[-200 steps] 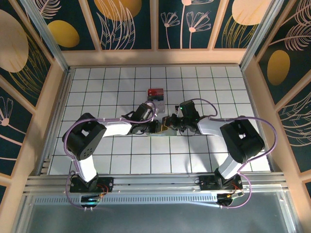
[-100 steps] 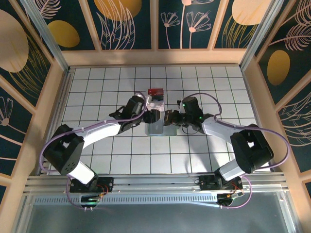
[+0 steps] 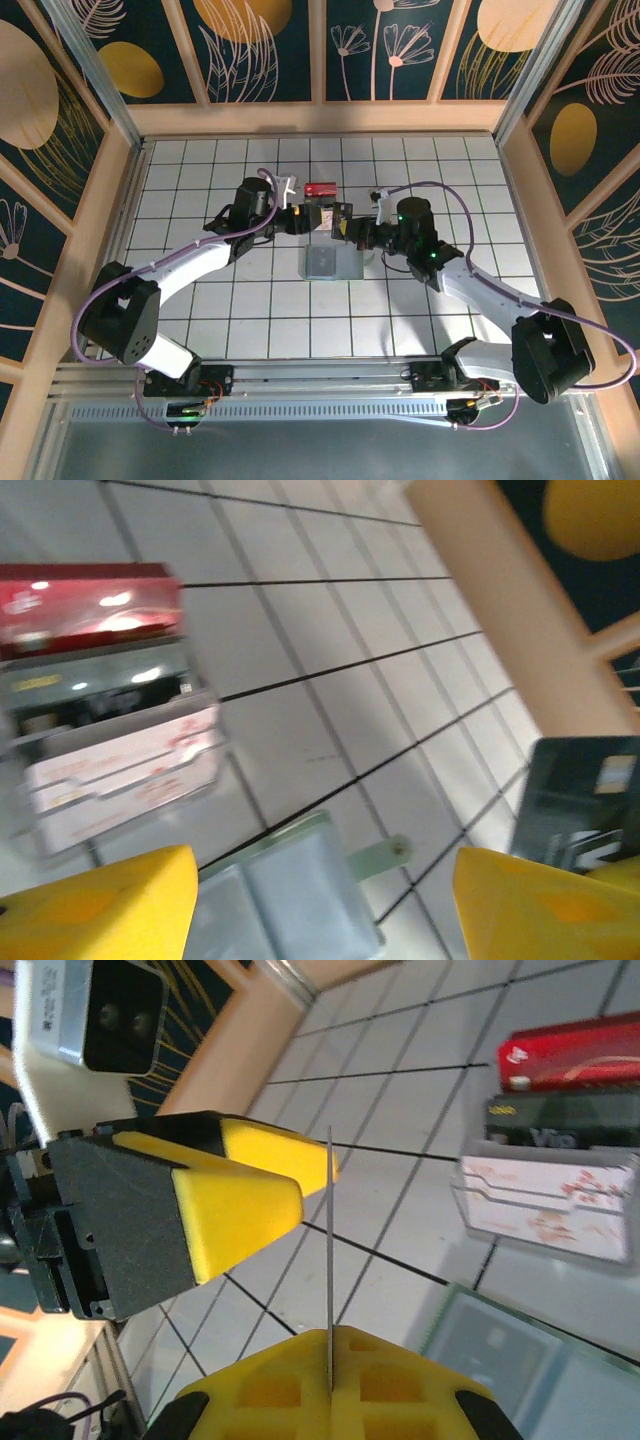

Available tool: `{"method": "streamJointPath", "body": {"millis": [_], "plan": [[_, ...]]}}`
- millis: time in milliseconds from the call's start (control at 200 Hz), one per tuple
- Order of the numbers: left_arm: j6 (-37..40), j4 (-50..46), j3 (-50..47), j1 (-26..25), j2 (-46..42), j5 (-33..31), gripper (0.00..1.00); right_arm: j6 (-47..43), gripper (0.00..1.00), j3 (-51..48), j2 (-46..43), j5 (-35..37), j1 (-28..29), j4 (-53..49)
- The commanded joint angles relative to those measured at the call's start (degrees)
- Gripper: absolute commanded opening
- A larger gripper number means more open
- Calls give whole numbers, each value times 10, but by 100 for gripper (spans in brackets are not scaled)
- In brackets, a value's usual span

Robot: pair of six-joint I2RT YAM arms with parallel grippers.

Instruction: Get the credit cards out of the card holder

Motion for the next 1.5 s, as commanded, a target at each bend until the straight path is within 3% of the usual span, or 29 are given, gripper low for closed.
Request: {"method": "streamJointPath", "body": {"millis": [0,390,621,771,1061,1141,1261,1391,1496], "plan": [[-38,100,5,2,-7,102,64,9,0,-20,-8,-41,-2,93],[-47,140,-20,2,-29,134,55,43,0,-21,32,-112,-5,190],[-65,185,-29,2,-30,165,29,42,0,-21,21,-111,-5,183],[-99,242,-43,2,-26,193,26,48,0,-27,11,-123,-6,209],[-138,299,-58,2,-30,210,3,70,0,-34,14,-147,-12,260],[-155,323,-63,2,-26,214,4,78,0,-34,16,-152,-14,278],[-168,333,-64,2,-16,221,19,91,0,-32,22,-170,-16,309],[-181,353,-64,2,-8,231,19,101,0,-26,35,-187,-16,322],[-190,367,-64,2,-6,231,11,102,0,-22,45,-190,-16,317]]}}
